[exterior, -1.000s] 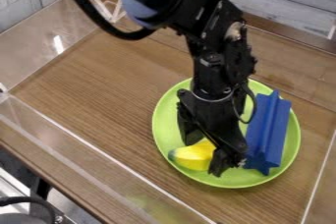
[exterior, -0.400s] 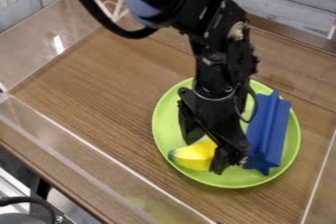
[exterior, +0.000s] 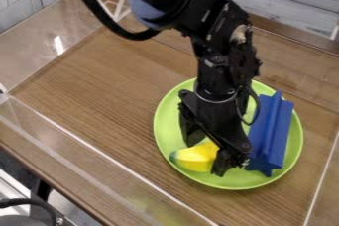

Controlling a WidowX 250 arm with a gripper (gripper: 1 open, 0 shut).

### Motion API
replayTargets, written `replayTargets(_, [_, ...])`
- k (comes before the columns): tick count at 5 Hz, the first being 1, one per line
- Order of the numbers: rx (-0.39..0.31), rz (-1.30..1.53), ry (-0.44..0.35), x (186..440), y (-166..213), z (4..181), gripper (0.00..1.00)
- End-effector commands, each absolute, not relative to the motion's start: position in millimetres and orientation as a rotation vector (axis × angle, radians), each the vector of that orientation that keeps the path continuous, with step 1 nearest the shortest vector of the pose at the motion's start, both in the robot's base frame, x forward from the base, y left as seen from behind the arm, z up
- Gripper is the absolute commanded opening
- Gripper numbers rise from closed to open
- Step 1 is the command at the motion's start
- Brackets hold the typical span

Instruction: Remove the banana from inside the green plate and put it on the table

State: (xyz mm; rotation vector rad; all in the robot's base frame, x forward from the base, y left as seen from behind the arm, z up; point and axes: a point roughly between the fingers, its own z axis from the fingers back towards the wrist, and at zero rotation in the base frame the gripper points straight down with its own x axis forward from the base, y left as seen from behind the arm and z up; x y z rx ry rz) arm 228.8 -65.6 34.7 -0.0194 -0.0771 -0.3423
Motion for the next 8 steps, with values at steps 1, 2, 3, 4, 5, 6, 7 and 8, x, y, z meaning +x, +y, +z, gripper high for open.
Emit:
replayTargets(1, [-0.018,-0.355,-0.13,241,-71,45.4,1.0])
replayTargets(2, [-0.017,-0.35,-0.128,241,-70,44.1,1.0])
replayTargets(3, [-0.018,-0.346,-0.126,240,-70,42.6,1.0])
replayTargets(4, [-0.019,-0.341,-0.122,240,-69,41.3,1.0])
replayTargets(5, [-0.018,-0.342,-0.125,240,-69,39.3,0.0])
replayTargets(6, [-0.012,-0.344,-0.118,240,-67,41.8,0.0])
replayTargets(7, [-0.006,-0.344,-0.106,239,-66,46.7,0.0])
replayTargets(8, [0.0,-0.344,-0.093,239,-65,51.9,0.0])
